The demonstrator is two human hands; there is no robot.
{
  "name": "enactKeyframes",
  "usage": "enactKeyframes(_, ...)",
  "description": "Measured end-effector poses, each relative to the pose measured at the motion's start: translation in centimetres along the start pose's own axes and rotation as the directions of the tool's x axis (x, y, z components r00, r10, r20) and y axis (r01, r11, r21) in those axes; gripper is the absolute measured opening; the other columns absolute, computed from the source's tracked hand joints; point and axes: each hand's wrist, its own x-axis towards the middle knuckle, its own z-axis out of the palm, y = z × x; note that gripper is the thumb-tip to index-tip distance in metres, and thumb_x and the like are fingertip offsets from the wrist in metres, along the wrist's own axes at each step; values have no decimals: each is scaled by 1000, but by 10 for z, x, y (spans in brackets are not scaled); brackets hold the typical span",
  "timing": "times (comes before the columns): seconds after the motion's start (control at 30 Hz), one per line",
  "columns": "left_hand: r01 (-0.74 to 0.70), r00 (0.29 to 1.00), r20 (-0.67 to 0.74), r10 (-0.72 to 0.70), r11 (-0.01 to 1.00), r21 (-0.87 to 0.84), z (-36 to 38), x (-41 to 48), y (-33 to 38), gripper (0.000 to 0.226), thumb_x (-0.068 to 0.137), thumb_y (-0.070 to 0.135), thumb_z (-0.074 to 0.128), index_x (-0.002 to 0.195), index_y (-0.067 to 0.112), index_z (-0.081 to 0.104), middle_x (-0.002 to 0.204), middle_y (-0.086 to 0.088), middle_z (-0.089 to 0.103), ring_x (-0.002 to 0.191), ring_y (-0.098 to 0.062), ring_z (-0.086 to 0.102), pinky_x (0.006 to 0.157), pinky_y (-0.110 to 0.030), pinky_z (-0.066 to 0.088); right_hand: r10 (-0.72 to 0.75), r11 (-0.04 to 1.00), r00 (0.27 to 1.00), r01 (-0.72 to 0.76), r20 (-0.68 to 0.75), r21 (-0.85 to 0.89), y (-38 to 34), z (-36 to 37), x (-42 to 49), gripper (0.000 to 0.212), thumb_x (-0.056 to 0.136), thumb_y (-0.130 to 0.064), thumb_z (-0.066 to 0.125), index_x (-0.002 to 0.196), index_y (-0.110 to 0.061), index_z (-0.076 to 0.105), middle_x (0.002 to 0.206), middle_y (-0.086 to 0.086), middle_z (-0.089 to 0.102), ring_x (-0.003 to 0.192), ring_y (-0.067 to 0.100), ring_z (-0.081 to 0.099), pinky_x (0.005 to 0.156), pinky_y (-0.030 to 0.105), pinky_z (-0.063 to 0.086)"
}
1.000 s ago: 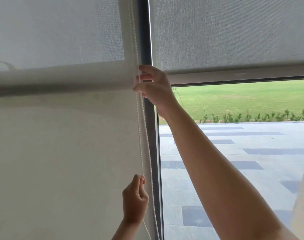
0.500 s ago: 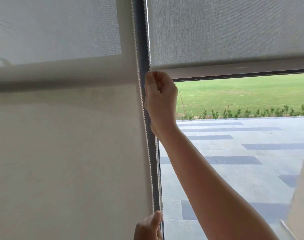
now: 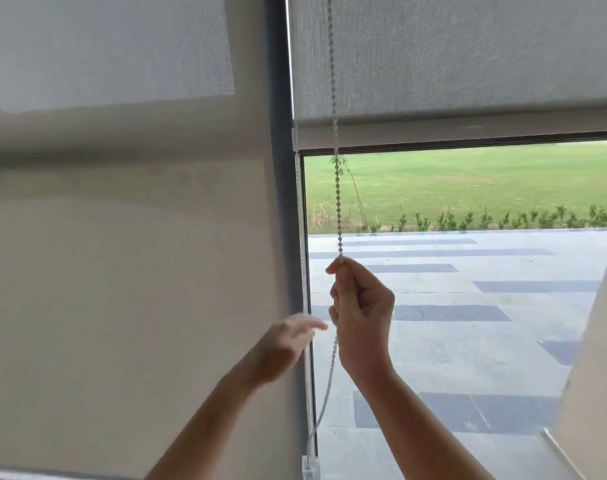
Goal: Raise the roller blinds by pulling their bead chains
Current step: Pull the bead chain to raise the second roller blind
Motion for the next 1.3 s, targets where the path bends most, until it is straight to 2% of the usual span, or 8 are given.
enactKeyframes(0.2, -373, 911, -321, 260, 852, -367, -76, 35, 135, 44, 95, 38, 29, 116, 14, 59, 88, -9, 72, 76, -22, 68, 72, -34, 58, 175, 978, 985, -174, -5, -113, 50, -31, -58, 29, 96, -6, 50, 75, -17, 67, 50, -9, 39, 46, 4, 29, 44, 17, 26)
enactKeyframes(0.37, -512, 783, -572, 245, 775, -370, -100, 63, 199, 32, 102, 25, 35, 107, 8, 62, 62, 3, 54, 49, -8, 46, 45, -22, 41, 313, 944, 949, -305, 44, -127, 81, -47, -102, 23, 89, -12, 54, 72, -17, 68, 47, -8, 35, 44, 7, 23, 42, 20, 17)
enactKeyframes(0.53, -617, 322, -919, 227, 787, -22, -75, 52, 187, 32, 97, 1, 39, 71, 14, 53, 55, 11, 41, 49, 0, 36, 51, -17, 28, 472, 873, 843, -405, 260, -272, 98, -47, -102, 19, 84, -17, 57, 72, -20, 72, 42, -9, 41, 41, 5, 33, 45, 23, 25)
enactKeyframes(0.63, -562, 209, -922, 327, 811, 160, -60, 36, 170, 30, 95, 0, 37, 73, 13, 53, 63, 15, 49, 54, 3, 47, 52, -9, 30, 583, 796, 648, -332, 490, -506, 77, -41, -46, 41, 82, 2, 56, 95, -33, 72, 90, -10, 67, 83, 0, 59, 72, 16, 43)
enactKeyframes(0.77, -433, 274, -904, 329, 881, 189, -26, 13, 126, 30, 95, 8, 37, 70, 9, 53, 57, 9, 48, 50, -6, 45, 46, -18, 32, 439, 871, 705, -183, 556, -455, 0, 2, 65, 54, 79, 15, 47, 117, -20, 61, 125, 6, 62, 122, 20, 53, 100, 33, 45)
enactKeyframes(1.0, -340, 499, -833, 241, 938, 67, 59, -25, 56, 27, 94, 18, 35, 69, 19, 47, 56, 11, 44, 43, -2, 35, 45, -13, 26, -2, 835, 847, -291, 532, 466, -150, 92, 160, 23, 100, -11, 40, 110, -1, 58, 69, 7, 63, 50, 12, 56, 43, 22, 45)
enactKeyframes(1.1, -348, 581, -783, 221, 938, 6, 94, -40, 36, 26, 95, 21, 37, 70, 24, 46, 53, 18, 37, 41, 4, 25, 42, -13, 21, 13, 861, 904, -227, 426, 455, -150, 89, 142, 22, 100, -10, 43, 92, -7, 63, 51, -6, 33, 37, 3, 23, 30, 17, 20)
enactKeyframes(1.3, -190, 901, -420, 113, 971, -147, 107, -52, -9, 25, 94, 25, 43, 80, 23, 64, 51, 18, 51, 47, 2, 46, 52, -18, 37, 65, 933, 972, -140, 227, 332, -88, 38, 80, 29, 98, -7, 46, 76, -13, 64, 49, -8, 24, 40, 3, 16, 35, 17, 11)
